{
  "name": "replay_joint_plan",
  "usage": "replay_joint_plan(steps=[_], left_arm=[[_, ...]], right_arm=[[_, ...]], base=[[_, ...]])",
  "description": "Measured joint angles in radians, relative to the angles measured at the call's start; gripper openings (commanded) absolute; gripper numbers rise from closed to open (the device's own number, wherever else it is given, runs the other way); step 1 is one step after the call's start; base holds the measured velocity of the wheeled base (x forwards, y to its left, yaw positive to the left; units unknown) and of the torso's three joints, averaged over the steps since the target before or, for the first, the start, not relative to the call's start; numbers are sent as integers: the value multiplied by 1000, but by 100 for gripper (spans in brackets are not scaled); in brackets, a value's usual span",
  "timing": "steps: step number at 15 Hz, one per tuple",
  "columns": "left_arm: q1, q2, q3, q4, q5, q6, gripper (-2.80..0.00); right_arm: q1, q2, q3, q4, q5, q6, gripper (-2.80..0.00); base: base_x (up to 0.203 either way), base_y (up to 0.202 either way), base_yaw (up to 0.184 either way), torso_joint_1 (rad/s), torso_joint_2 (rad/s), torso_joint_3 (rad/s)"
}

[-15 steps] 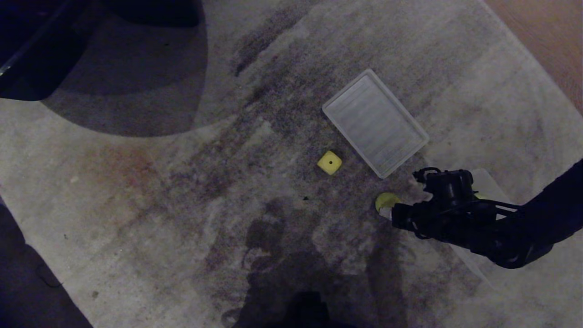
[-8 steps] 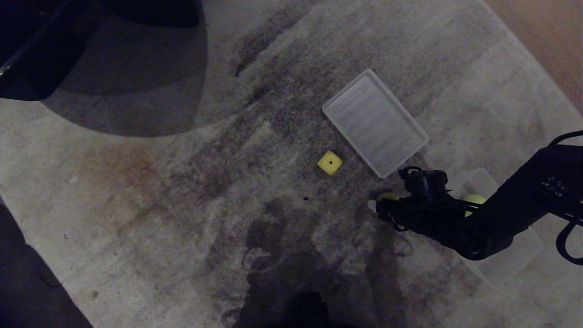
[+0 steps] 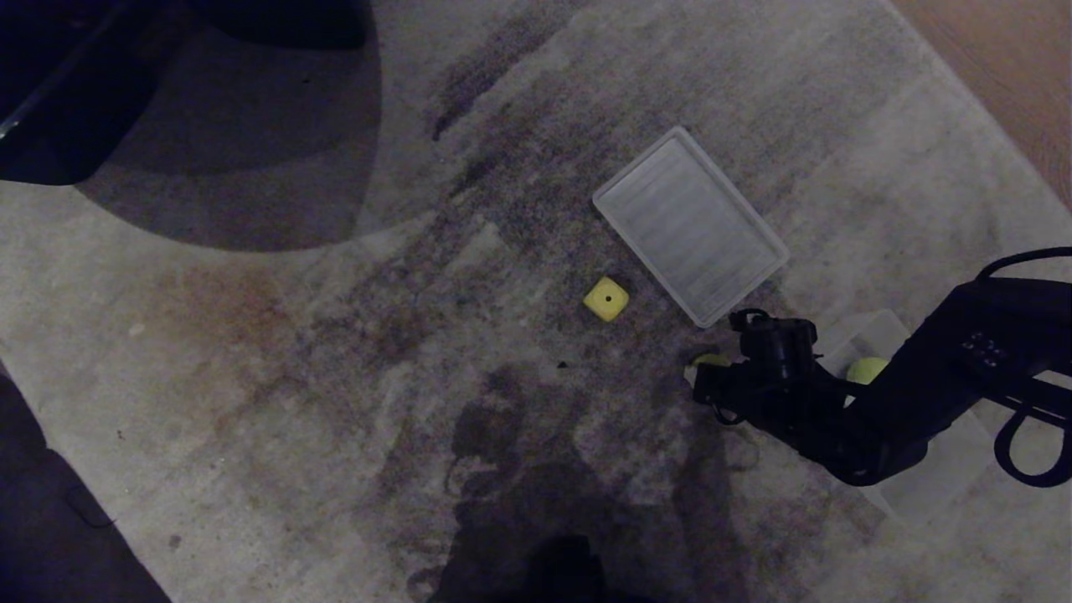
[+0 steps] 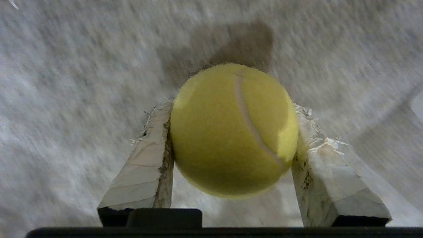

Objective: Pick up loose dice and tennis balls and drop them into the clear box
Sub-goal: Pick up the ball on the floor, then put the ball in the box

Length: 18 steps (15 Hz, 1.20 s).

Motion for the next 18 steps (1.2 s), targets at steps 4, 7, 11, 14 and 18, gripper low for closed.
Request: replay_joint_plan(steps=[4,7,11,14,18], left_arm=[[1,0,0,0,0,0,-280],[1,0,0,0,0,0,-280],[0,0,0,0,1,1,-280],[0,0,0,0,0,1,-280],[1,0,0,0,0,0,-280]], right_arm=[[1,-159,71,110,3,-38,-280],[-12,-333,168,191,3,-86,-280],[-113,-515,340,221,-33,-217,-280],[-188,-578,388,233,-79,-264,0],[-243,-622,405,235,-82,-329,0]], base=[[0,0,0,0,0,0],[0,0,0,0,0,0],[0,0,0,0,0,0],[0,0,0,0,0,0],[0,0,0,0,0,0]])
